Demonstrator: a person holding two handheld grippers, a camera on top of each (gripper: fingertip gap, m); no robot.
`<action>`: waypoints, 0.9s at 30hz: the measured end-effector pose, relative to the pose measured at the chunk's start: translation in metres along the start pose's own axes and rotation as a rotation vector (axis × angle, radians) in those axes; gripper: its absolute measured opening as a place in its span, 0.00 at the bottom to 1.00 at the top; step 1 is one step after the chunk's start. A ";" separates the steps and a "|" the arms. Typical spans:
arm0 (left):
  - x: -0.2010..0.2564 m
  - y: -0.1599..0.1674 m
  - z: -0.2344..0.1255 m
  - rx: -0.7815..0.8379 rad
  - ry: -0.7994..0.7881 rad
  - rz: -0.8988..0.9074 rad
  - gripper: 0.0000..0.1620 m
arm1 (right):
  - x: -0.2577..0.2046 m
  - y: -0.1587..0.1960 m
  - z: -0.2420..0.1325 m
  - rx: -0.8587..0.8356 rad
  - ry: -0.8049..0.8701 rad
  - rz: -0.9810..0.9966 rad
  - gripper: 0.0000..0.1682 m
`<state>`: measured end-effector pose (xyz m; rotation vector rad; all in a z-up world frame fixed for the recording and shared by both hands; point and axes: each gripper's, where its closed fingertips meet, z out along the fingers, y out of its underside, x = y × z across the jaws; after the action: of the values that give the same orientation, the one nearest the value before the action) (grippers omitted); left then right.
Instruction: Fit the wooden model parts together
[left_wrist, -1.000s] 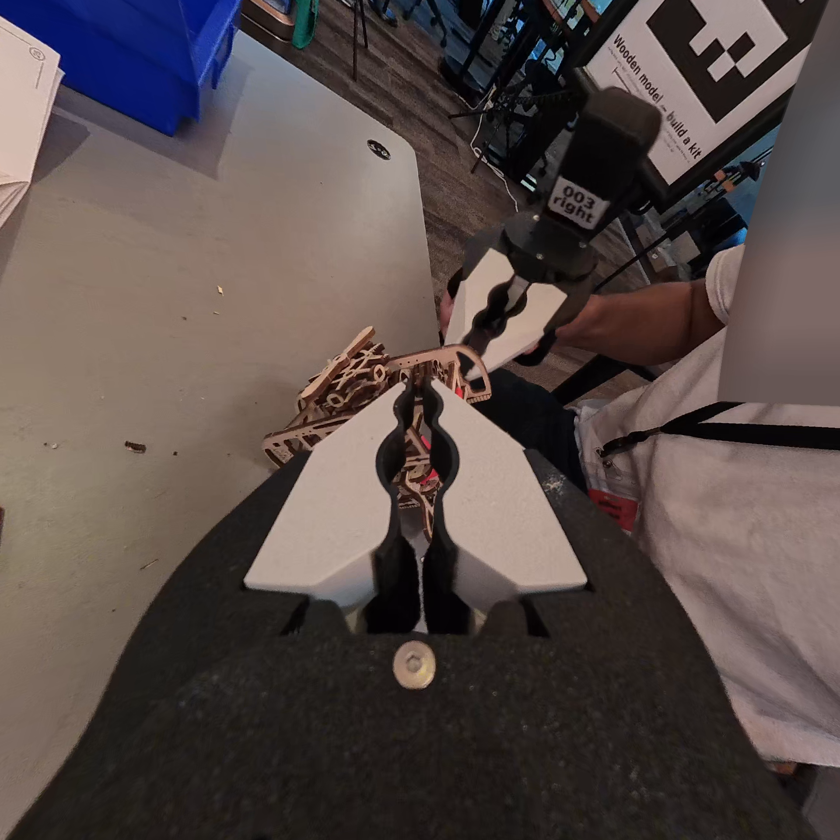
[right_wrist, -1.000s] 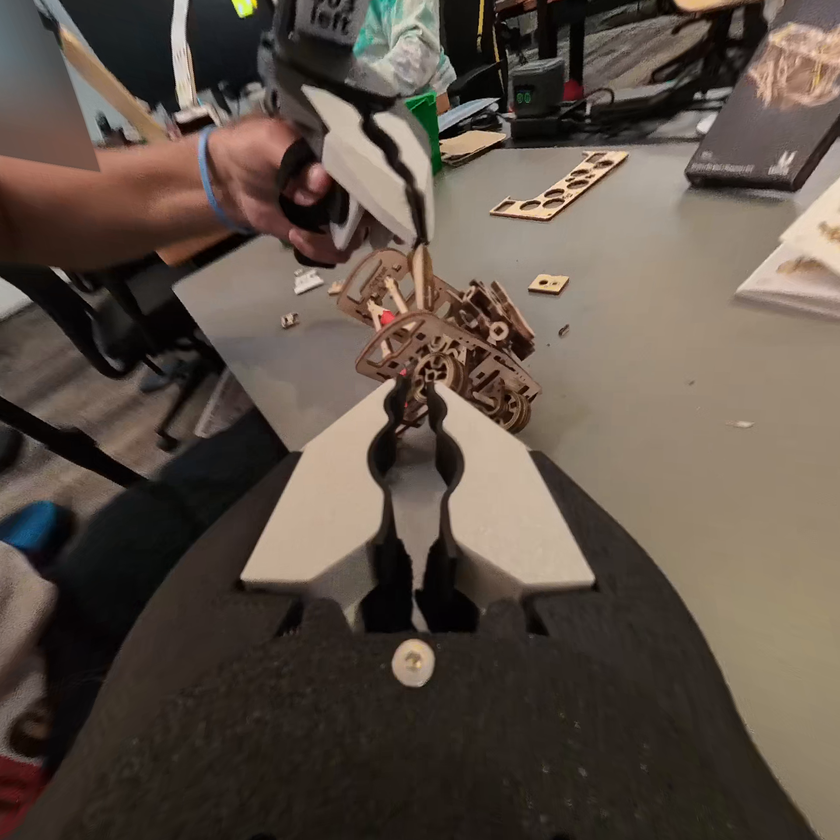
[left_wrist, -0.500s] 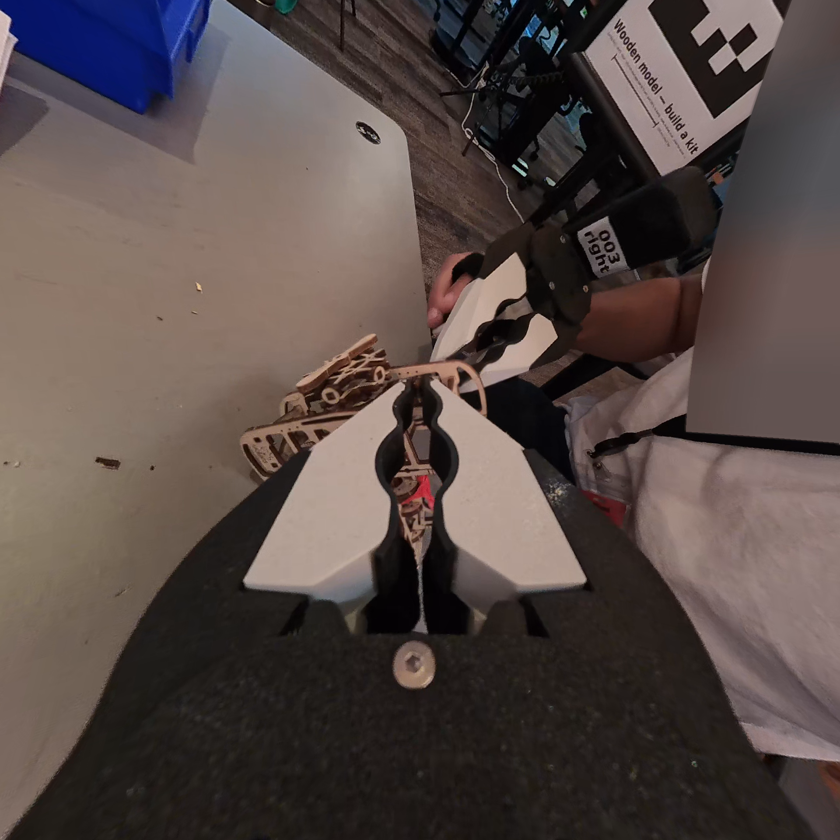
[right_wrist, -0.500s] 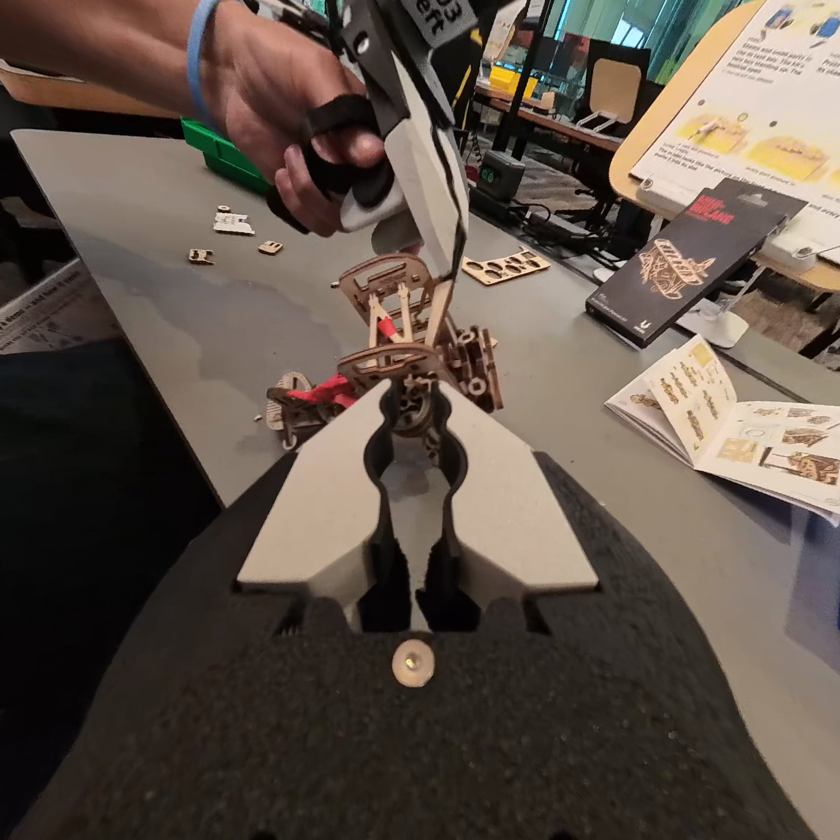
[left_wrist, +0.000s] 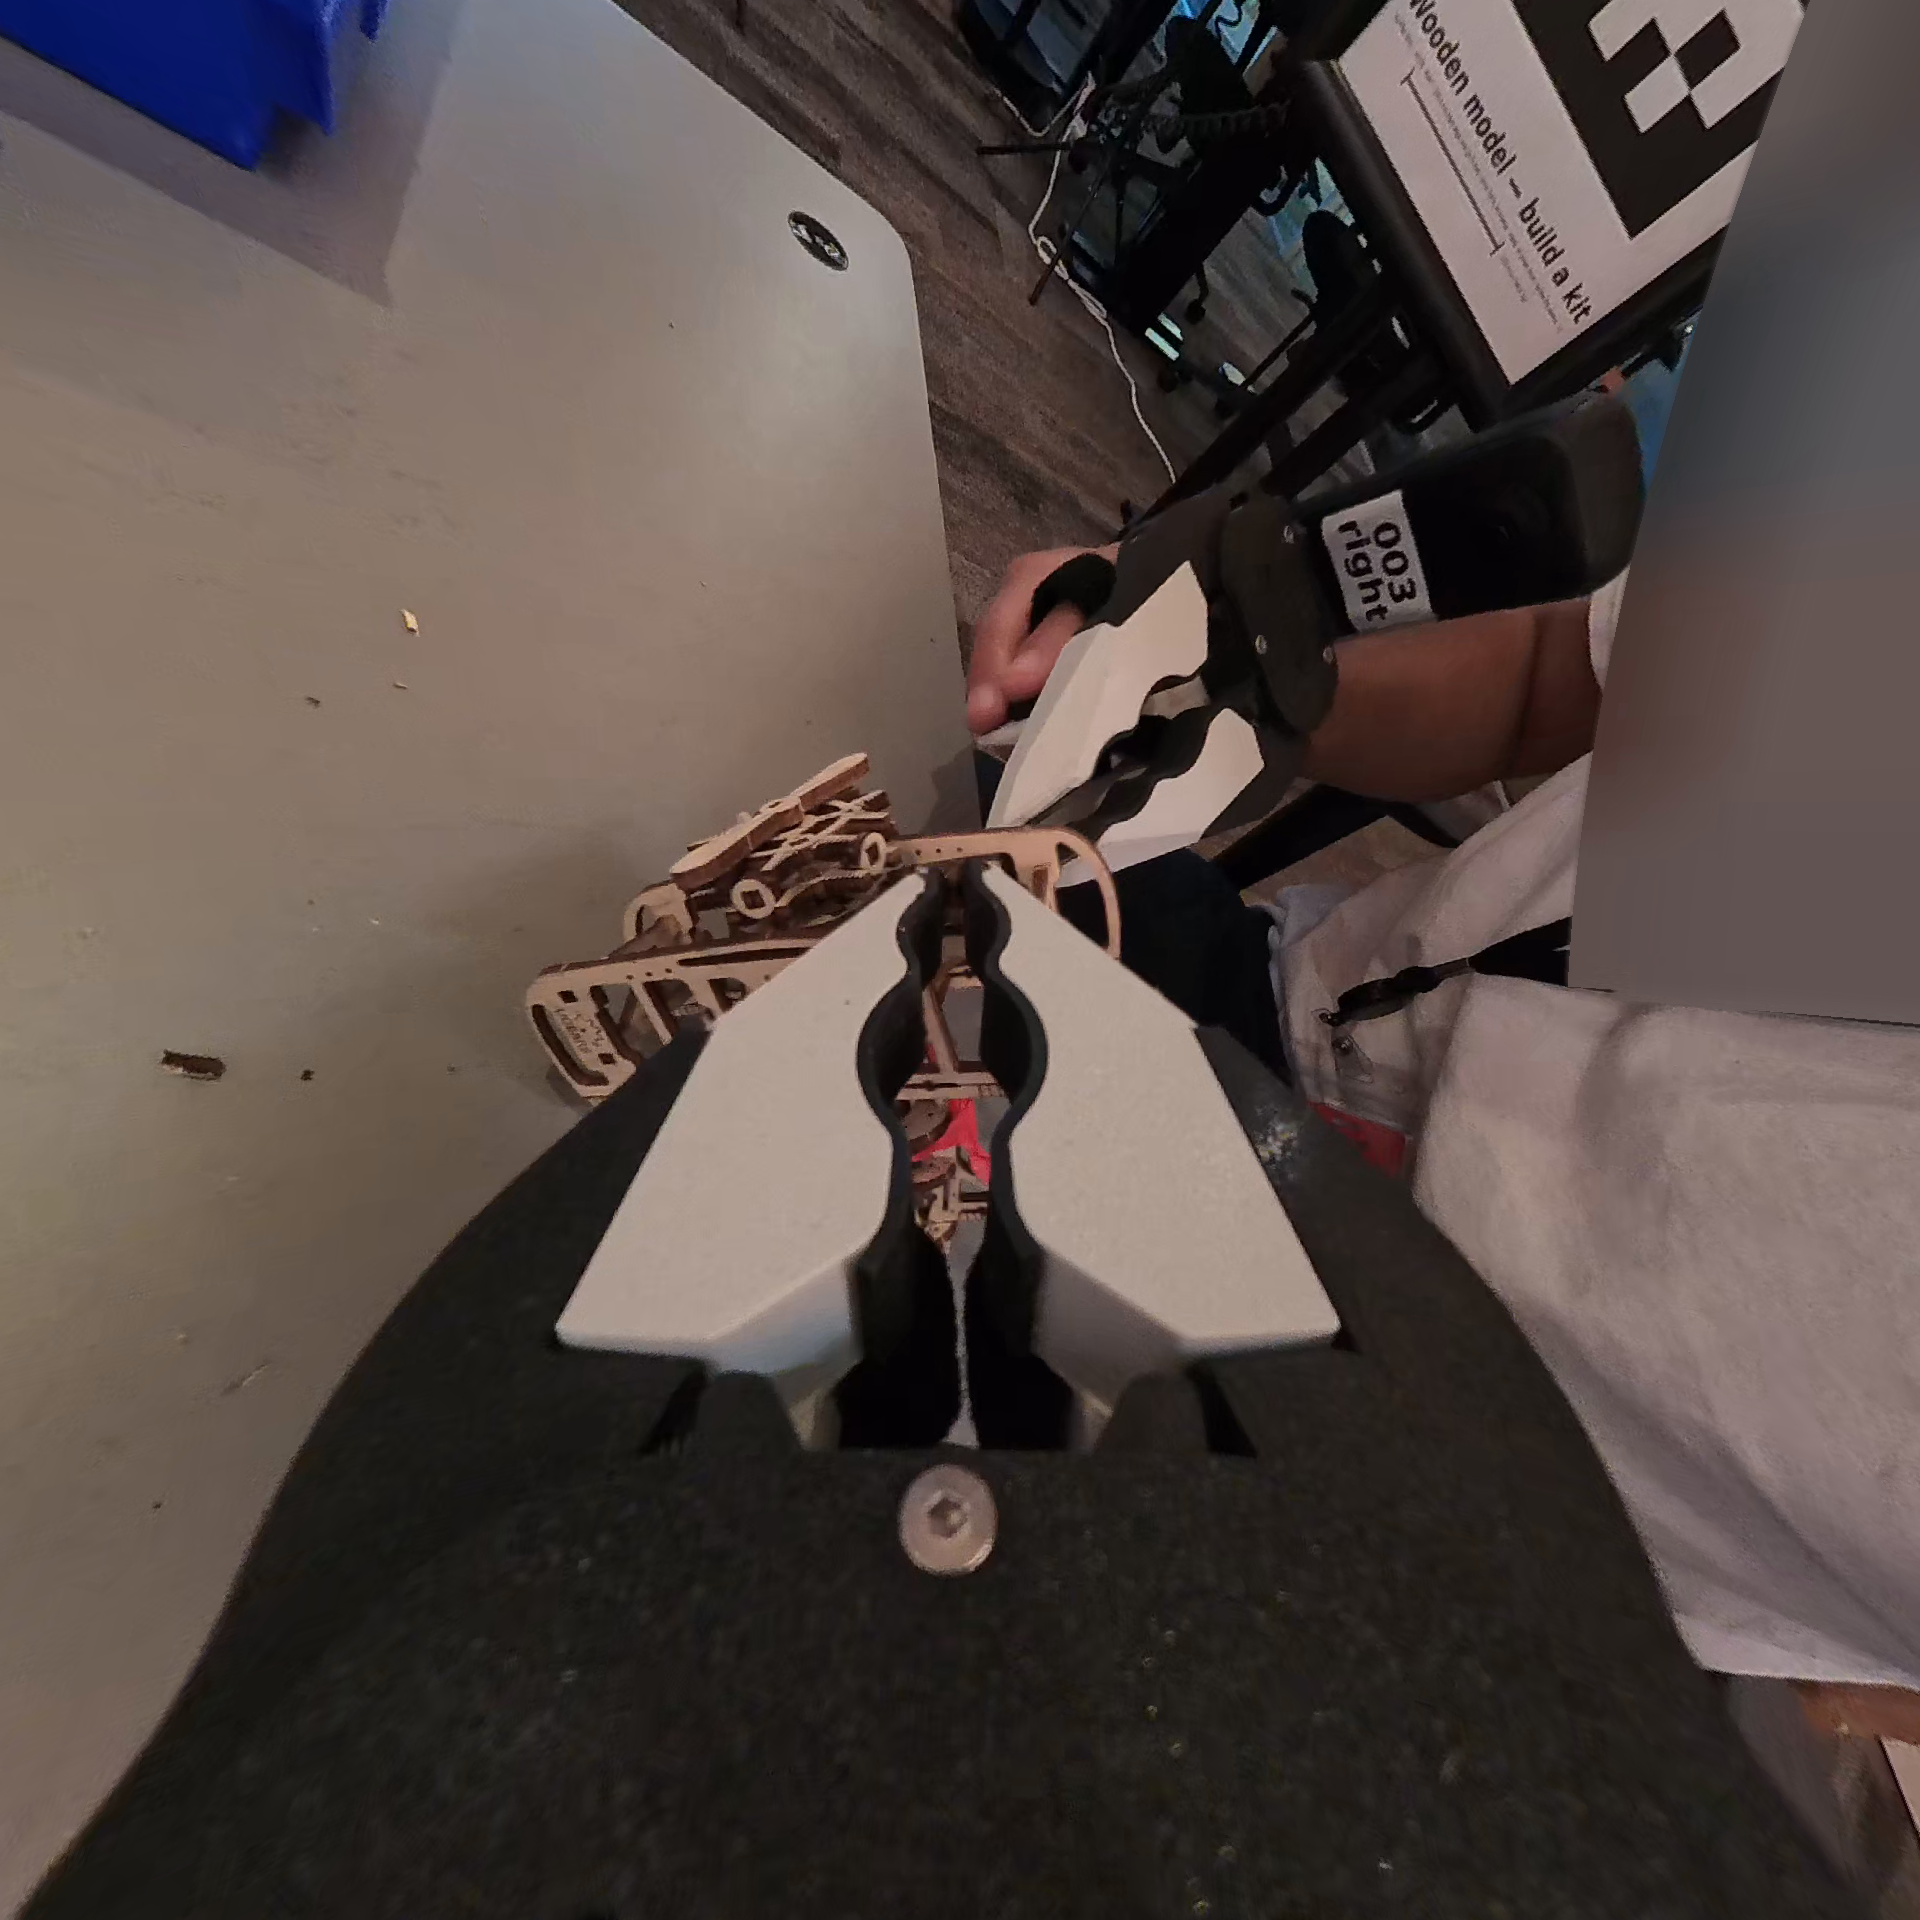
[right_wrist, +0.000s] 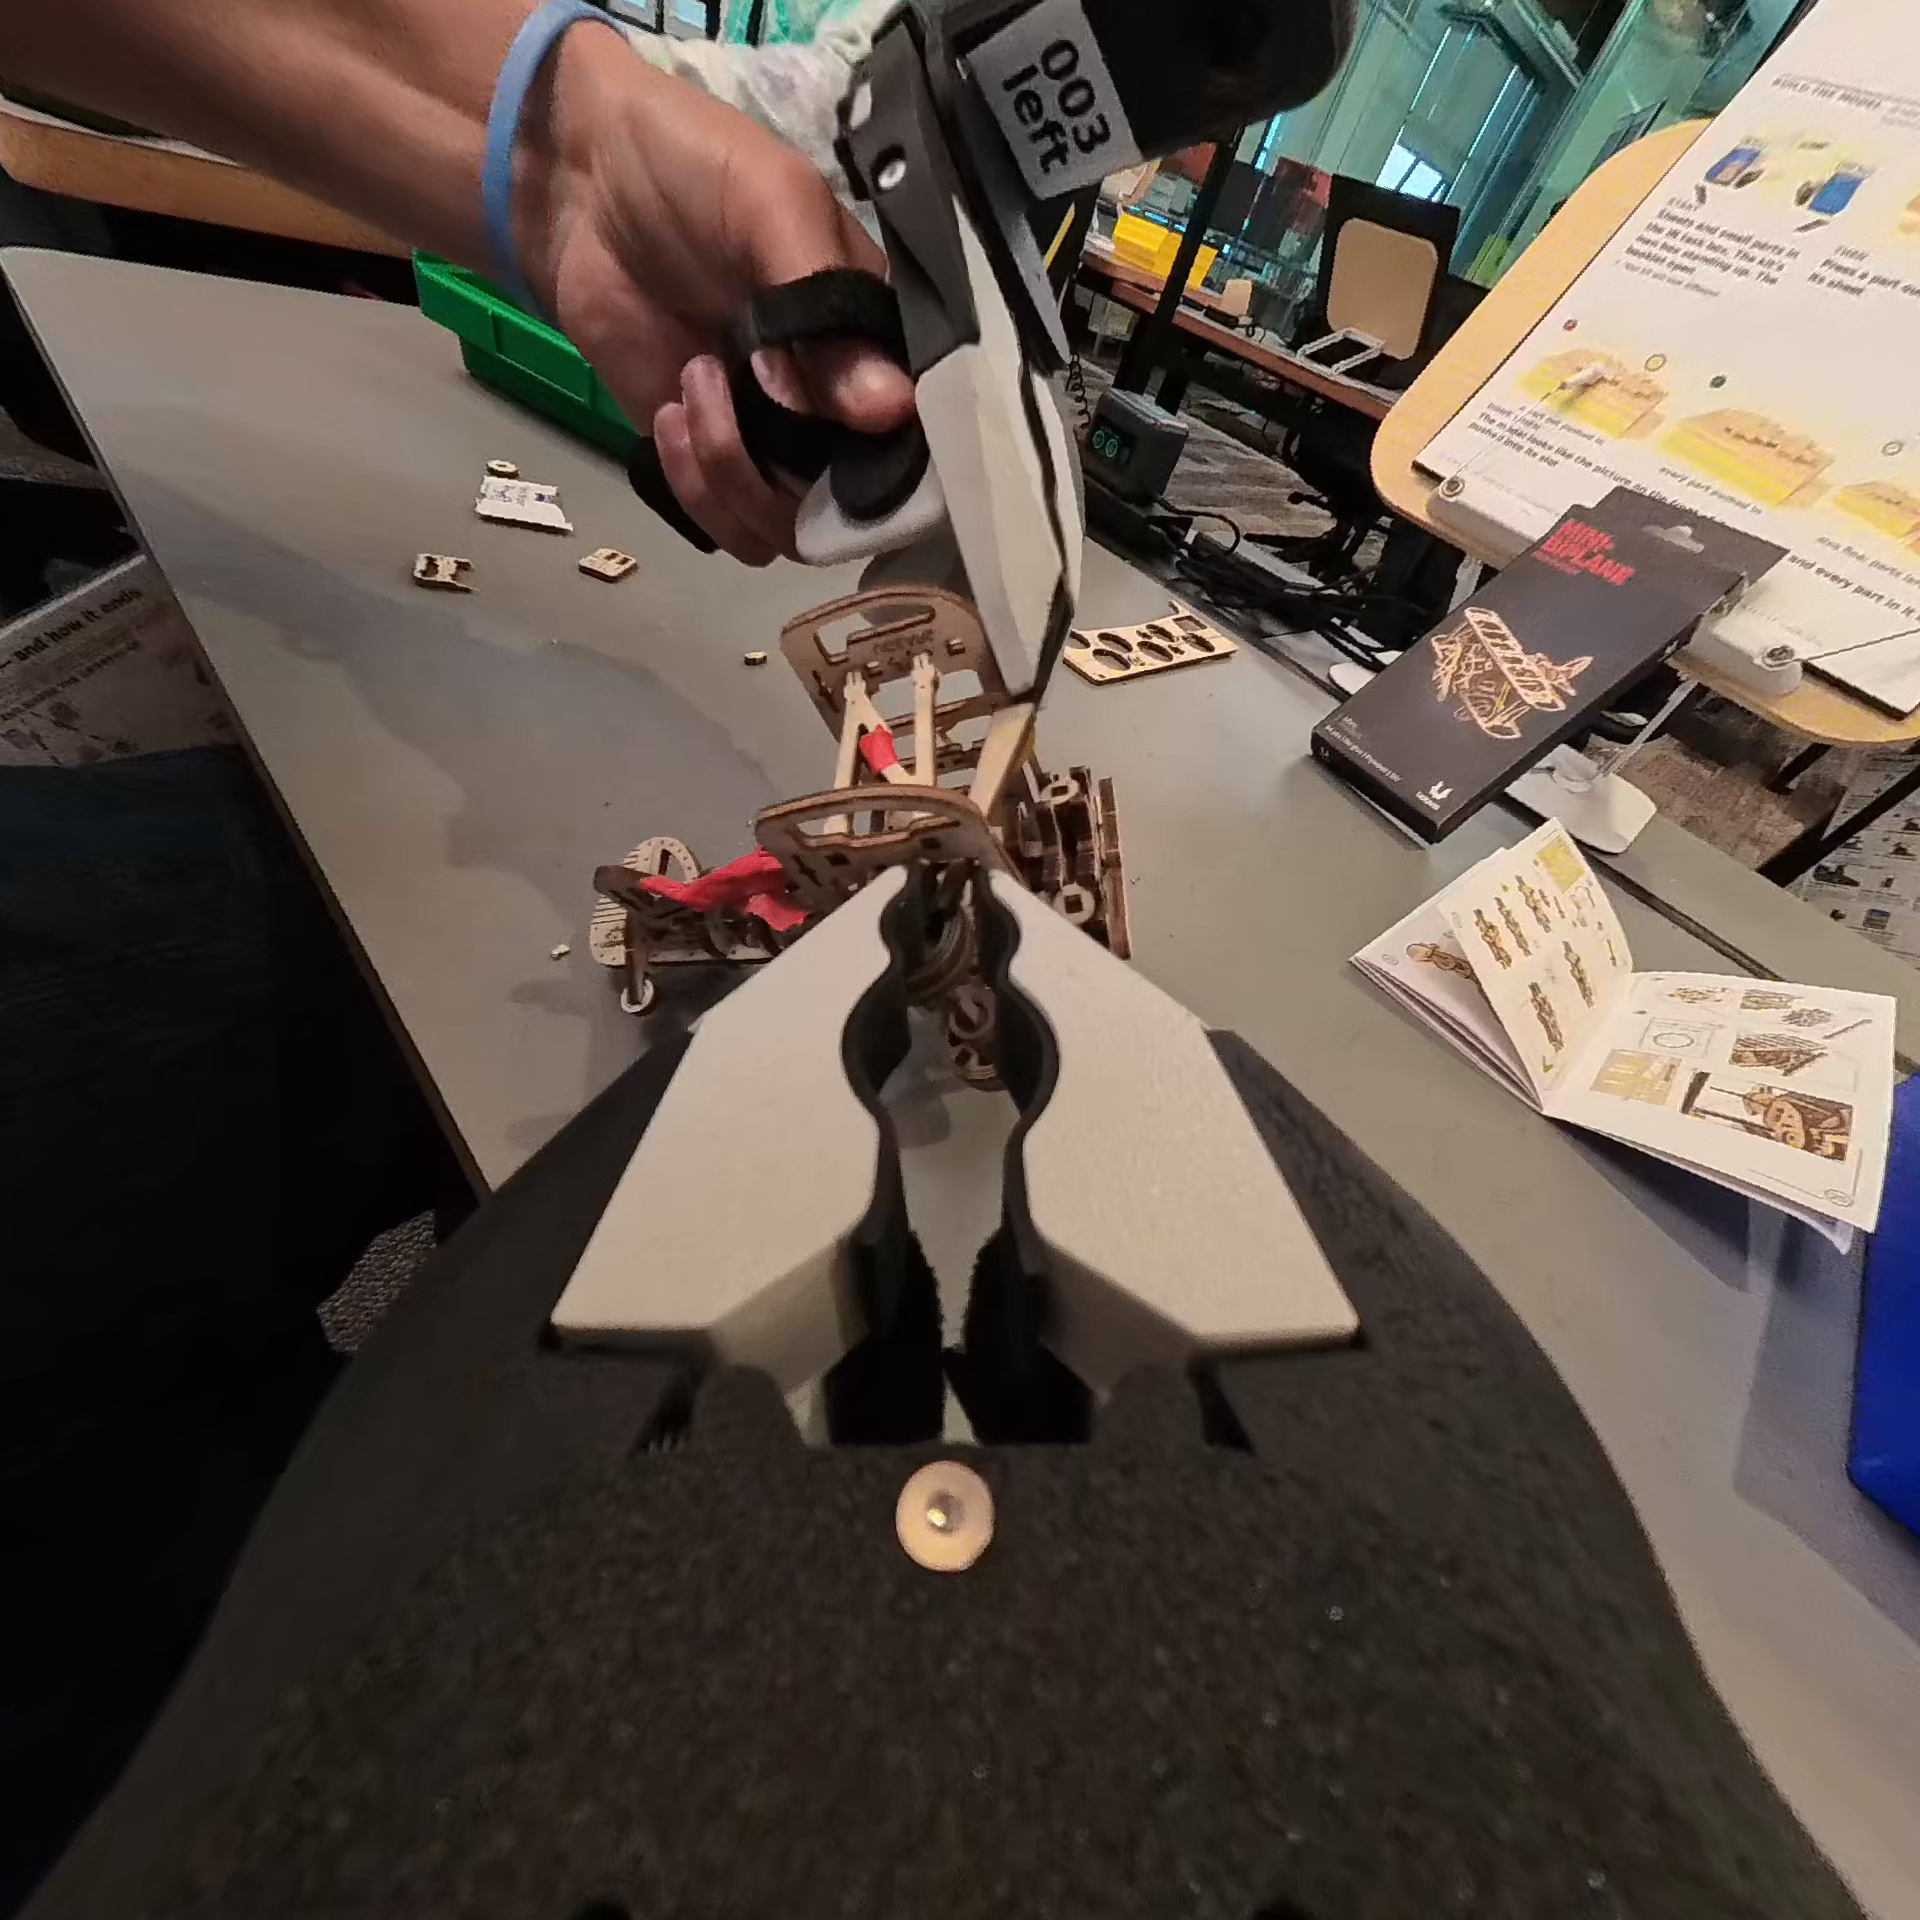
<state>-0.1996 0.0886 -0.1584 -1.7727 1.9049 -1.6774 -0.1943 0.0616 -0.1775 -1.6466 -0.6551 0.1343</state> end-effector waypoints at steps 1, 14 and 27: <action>0.002 0.000 0.001 -0.002 0.008 -0.001 0.00 | 0.000 0.001 0.001 -0.004 -0.002 0.002 0.04; 0.005 0.002 0.002 -0.022 -0.017 0.042 0.00 | -0.002 0.002 0.000 -0.027 0.001 0.002 0.02; 0.012 0.004 0.005 -0.083 -0.114 0.362 0.00 | -0.013 0.000 -0.001 -0.035 -0.086 0.052 0.04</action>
<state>-0.2033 0.0756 -0.1564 -1.4019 2.1121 -1.3635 -0.2049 0.0540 -0.1807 -1.6993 -0.6834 0.2336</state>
